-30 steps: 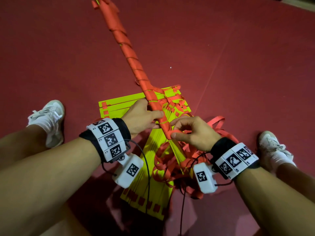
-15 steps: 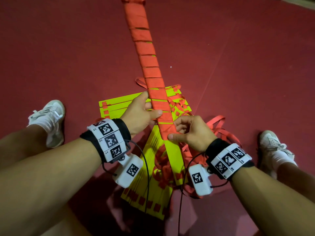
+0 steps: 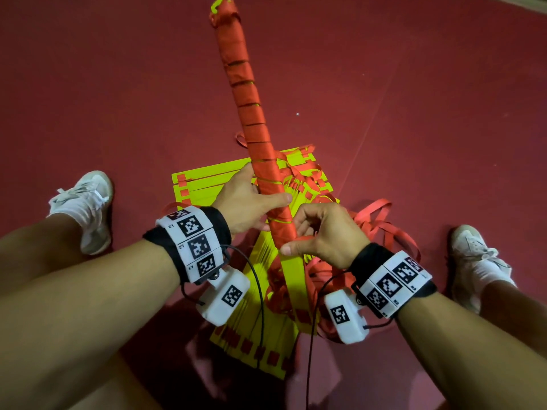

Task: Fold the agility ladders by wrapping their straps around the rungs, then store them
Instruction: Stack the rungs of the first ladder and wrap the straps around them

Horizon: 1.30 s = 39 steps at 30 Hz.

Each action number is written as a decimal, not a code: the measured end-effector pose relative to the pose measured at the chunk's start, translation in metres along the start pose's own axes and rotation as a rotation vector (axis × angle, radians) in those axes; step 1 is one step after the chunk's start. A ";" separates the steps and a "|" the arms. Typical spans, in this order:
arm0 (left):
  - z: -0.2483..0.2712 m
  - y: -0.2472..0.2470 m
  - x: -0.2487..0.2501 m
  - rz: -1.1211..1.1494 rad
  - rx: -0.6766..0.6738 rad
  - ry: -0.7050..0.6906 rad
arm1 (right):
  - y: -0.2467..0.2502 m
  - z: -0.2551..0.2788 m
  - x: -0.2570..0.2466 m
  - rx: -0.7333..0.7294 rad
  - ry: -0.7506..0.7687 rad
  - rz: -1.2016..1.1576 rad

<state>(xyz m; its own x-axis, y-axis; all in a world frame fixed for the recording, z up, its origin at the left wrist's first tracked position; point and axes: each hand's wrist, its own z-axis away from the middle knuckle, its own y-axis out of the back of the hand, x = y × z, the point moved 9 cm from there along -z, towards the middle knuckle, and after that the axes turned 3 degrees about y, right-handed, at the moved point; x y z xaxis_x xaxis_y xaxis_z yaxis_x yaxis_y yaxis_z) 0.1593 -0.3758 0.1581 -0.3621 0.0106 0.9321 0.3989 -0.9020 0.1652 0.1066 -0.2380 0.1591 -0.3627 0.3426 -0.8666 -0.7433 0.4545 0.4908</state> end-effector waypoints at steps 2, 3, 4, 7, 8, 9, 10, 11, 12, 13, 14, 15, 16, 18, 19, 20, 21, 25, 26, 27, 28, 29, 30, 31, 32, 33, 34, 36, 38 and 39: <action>0.000 0.001 -0.001 -0.018 0.001 -0.005 | -0.003 0.000 0.001 -0.063 0.004 -0.022; 0.001 0.002 -0.001 -0.025 0.005 -0.010 | -0.005 0.000 0.002 -0.091 0.007 -0.033; 0.001 0.002 0.000 -0.023 0.005 -0.017 | -0.006 0.001 0.003 -0.114 0.006 -0.038; 0.004 -0.001 -0.001 -0.029 -0.001 -0.029 | -0.011 0.002 0.009 -0.163 -0.002 -0.011; 0.005 -0.002 -0.003 -0.038 -0.008 -0.017 | -0.013 0.003 0.010 -0.165 -0.004 -0.004; 0.006 -0.005 -0.005 -0.045 -0.015 -0.005 | -0.014 0.003 0.012 -0.157 -0.006 -0.002; 0.006 -0.007 -0.007 -0.052 -0.019 0.004 | -0.015 0.004 0.014 -0.147 -0.007 -0.003; 0.006 -0.009 -0.008 -0.054 -0.021 0.004 | -0.017 0.004 0.016 -0.137 -0.011 -0.002; 0.007 -0.010 -0.009 -0.050 -0.021 0.004 | -0.019 0.005 0.017 -0.129 -0.014 0.000; 0.007 -0.010 -0.010 -0.042 -0.020 0.008 | -0.020 0.006 0.019 -0.125 -0.019 0.003; 0.007 -0.011 -0.011 -0.028 -0.022 0.008 | -0.022 0.007 0.022 -0.121 -0.031 0.002; 0.006 -0.012 -0.012 -0.010 -0.026 0.002 | -0.022 0.008 0.024 -0.115 -0.048 -0.011; 0.006 -0.012 -0.013 0.006 -0.029 -0.001 | -0.022 0.009 0.027 -0.102 -0.068 -0.025; 0.006 -0.013 -0.016 0.035 -0.042 0.006 | -0.019 0.010 0.034 -0.062 -0.096 -0.020; 0.005 -0.013 -0.017 0.046 -0.044 0.012 | -0.018 0.011 0.036 -0.047 -0.101 0.004; 0.006 -0.013 -0.018 0.058 -0.040 0.019 | -0.017 0.011 0.037 -0.043 -0.099 0.033; 0.006 -0.013 -0.018 0.070 -0.038 0.024 | -0.018 0.011 0.038 -0.055 -0.094 0.057; 0.008 -0.014 -0.017 0.116 -0.042 0.039 | -0.028 0.016 0.031 -0.135 -0.036 0.117; 0.009 -0.015 -0.017 0.126 -0.050 0.043 | -0.028 0.017 0.029 -0.122 -0.033 0.119; 0.010 -0.017 -0.017 0.131 -0.061 0.049 | -0.027 0.018 0.028 -0.101 -0.032 0.115; 0.011 -0.018 -0.017 0.133 -0.072 0.049 | -0.026 0.019 0.026 -0.077 -0.033 0.111; 0.012 -0.020 -0.017 0.133 -0.080 0.042 | -0.025 0.020 0.025 -0.054 -0.039 0.110; 0.012 -0.020 -0.017 0.129 -0.079 0.030 | -0.025 0.021 0.024 -0.035 -0.048 0.112; 0.013 -0.019 -0.017 0.115 -0.074 0.015 | -0.026 0.022 0.023 -0.025 -0.053 0.113; 0.014 -0.018 -0.018 0.086 -0.067 0.002 | -0.027 0.023 0.023 -0.019 -0.056 0.114; 0.015 -0.018 -0.019 0.048 -0.060 -0.006 | -0.029 0.024 0.023 -0.014 -0.059 0.119; 0.017 -0.019 -0.020 0.007 -0.053 -0.006 | -0.030 0.025 0.022 -0.007 -0.059 0.135; 0.019 -0.017 -0.023 -0.075 -0.022 0.004 | -0.032 0.025 0.022 0.008 -0.060 0.192; 0.020 -0.015 -0.023 -0.138 0.007 0.002 | -0.032 0.025 0.019 0.016 -0.047 0.241; 0.020 -0.015 -0.022 -0.142 0.012 0.002 | -0.033 0.025 0.017 0.016 -0.033 0.251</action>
<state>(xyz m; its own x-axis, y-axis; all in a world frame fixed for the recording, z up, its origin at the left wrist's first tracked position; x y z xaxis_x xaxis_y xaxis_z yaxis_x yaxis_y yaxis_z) 0.1785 -0.3536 0.1417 -0.4173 0.1370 0.8984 0.3532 -0.8864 0.2993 0.1392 -0.2265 0.1306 -0.5160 0.4730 -0.7141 -0.6233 0.3645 0.6918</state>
